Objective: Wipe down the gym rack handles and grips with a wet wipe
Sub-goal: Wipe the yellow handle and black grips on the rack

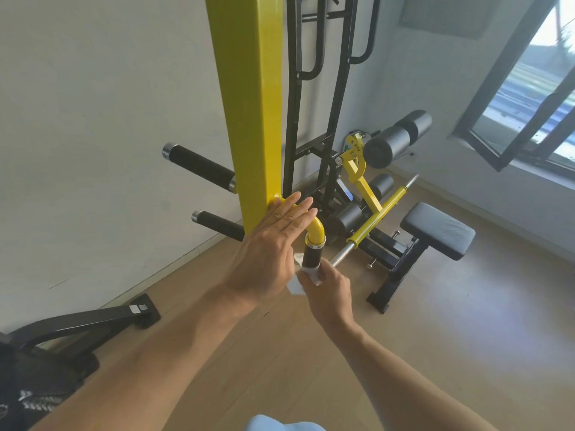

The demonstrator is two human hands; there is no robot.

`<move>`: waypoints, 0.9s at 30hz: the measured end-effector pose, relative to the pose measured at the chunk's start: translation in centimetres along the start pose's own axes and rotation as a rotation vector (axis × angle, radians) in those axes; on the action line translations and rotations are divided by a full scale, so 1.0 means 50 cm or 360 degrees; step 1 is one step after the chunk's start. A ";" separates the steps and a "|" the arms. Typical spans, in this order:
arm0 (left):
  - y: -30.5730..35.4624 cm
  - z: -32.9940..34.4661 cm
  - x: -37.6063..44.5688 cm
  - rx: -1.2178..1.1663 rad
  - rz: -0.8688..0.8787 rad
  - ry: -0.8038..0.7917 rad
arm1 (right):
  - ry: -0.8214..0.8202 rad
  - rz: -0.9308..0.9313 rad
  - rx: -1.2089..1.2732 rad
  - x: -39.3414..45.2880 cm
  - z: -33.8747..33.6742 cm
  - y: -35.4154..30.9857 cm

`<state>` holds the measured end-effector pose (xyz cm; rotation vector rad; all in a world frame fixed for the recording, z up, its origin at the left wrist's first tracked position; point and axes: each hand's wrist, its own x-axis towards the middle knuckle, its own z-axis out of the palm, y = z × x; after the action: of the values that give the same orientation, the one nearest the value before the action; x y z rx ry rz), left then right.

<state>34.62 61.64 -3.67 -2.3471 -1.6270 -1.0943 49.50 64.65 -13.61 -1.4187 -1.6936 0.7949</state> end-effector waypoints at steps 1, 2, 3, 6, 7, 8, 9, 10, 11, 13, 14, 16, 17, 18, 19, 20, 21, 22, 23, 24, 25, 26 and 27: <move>0.000 0.001 0.000 -0.0009 -0.0002 0.0004 | 0.0061 -0.0041 0.0100 0.007 -0.006 -0.017; -0.001 0.002 -0.001 -0.0021 -0.0002 0.0012 | 0.0115 -0.0075 0.0214 0.012 -0.011 -0.034; -0.002 0.003 -0.003 -0.0037 0.0000 0.0020 | 0.0160 -0.0100 0.0292 0.015 -0.012 -0.044; -0.004 0.005 -0.005 -0.0073 0.0000 0.0025 | 0.0109 -0.0118 0.0264 0.003 -0.001 -0.014; -0.005 0.005 -0.005 -0.0075 -0.0002 0.0028 | 0.0013 -0.0081 0.0132 -0.006 0.006 0.011; -0.005 0.005 -0.004 -0.0076 -0.0005 0.0031 | -0.0095 -0.0031 0.0000 -0.017 0.013 0.036; -0.006 0.006 -0.004 -0.0080 -0.0006 0.0029 | -0.0167 0.0015 -0.0087 -0.027 0.017 0.056; -0.006 0.006 -0.003 -0.0086 -0.0006 0.0024 | -0.0175 0.0031 -0.0097 -0.030 0.017 0.066; -0.006 0.007 -0.003 -0.0091 -0.0004 0.0021 | -0.0126 0.0022 -0.0057 -0.029 0.013 0.060; -0.007 0.009 -0.001 -0.0094 0.0004 0.0026 | 0.0085 -0.0033 0.0111 -0.011 0.003 0.017; -0.007 0.010 0.000 -0.0091 0.0004 0.0038 | 0.0217 -0.0080 0.0198 0.001 0.000 -0.012; -0.002 0.013 0.000 -0.0085 -0.0021 0.0076 | 0.0439 -0.0155 0.0324 0.018 0.008 -0.062; 0.002 0.014 0.001 -0.0088 -0.0035 0.0088 | 0.0500 -0.0140 0.0374 0.021 0.019 -0.074; 0.004 0.014 0.002 -0.0093 -0.0046 0.0090 | 0.0533 -0.0083 0.0408 0.021 0.032 -0.077; 0.005 0.014 0.003 -0.0095 -0.0053 0.0084 | 0.0537 -0.0002 0.0413 0.017 0.045 -0.071; 0.005 0.014 0.004 -0.0093 -0.0055 0.0072 | 0.0521 0.0077 0.0390 0.012 0.057 -0.058; 0.003 0.013 0.004 -0.0087 -0.0049 0.0060 | 0.0494 0.0137 0.0342 0.007 0.066 -0.040; 0.000 0.012 0.005 -0.0080 -0.0041 0.0048 | 0.0453 0.0181 0.0280 0.001 0.072 -0.019; -0.002 0.012 0.005 -0.0074 -0.0034 0.0039 | 0.0407 0.0207 0.0217 -0.005 0.074 -0.006; -0.003 0.011 0.005 -0.0071 -0.0028 0.0034 | 0.0376 0.0224 0.0174 -0.008 0.074 0.000; -0.003 0.011 0.004 -0.0072 -0.0021 0.0035 | 0.0382 0.0220 0.0157 -0.008 0.071 -0.001; -0.003 0.010 0.004 -0.0078 -0.0017 0.0035 | 0.0424 0.0187 0.0162 -0.005 0.066 -0.010; -0.001 0.011 0.002 -0.0087 -0.0018 0.0032 | 0.0488 0.0130 0.0199 0.000 0.056 -0.026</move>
<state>34.85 62.00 -4.02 -2.3551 -1.6259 -1.1748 46.43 64.46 -13.94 -1.4481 -1.3387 0.6755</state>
